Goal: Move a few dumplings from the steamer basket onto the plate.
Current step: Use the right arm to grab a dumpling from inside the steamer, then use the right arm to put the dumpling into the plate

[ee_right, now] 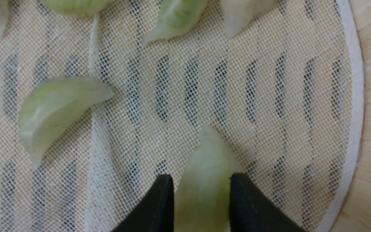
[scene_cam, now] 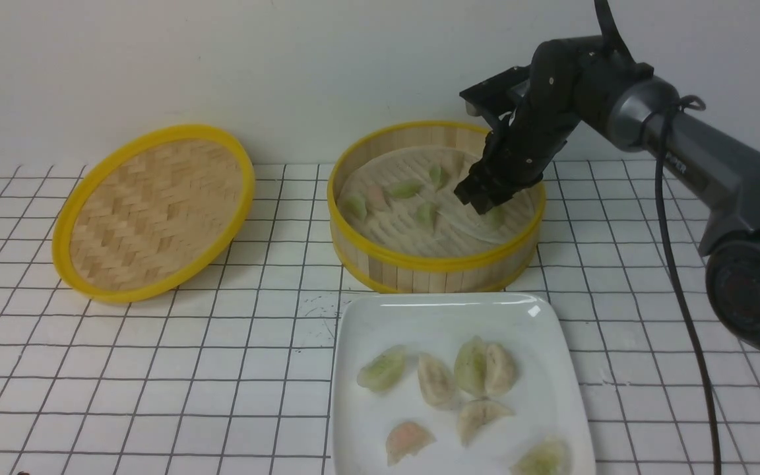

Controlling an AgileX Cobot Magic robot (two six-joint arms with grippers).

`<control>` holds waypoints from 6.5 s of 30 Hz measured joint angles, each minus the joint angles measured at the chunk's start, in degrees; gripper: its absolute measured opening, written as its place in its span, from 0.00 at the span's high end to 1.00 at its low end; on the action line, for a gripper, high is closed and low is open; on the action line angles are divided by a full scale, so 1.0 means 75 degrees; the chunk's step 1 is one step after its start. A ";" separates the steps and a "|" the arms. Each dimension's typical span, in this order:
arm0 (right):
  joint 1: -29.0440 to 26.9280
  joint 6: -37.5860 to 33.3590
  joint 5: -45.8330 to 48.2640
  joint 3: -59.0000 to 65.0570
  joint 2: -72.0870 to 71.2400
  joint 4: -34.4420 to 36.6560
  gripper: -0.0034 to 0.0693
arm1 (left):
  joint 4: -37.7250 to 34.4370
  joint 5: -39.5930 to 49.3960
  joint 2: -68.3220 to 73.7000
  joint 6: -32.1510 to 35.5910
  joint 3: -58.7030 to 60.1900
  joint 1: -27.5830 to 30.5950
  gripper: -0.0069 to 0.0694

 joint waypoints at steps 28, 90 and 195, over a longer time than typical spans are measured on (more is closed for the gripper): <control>0.0000 -0.0124 0.0374 -0.1319 0.0006 -0.0264 0.69 | 0.0000 0.0000 0.0000 0.0000 0.0000 0.0000 0.61; 0.0000 0.1305 0.0861 -0.2132 -0.1641 0.0417 0.69 | 0.0000 0.0000 0.0000 0.0000 0.0000 0.0000 0.61; -0.0456 0.2091 0.0899 -0.1474 -0.3399 0.1223 0.70 | 0.0000 0.0000 0.0000 0.0000 0.0000 0.0000 0.61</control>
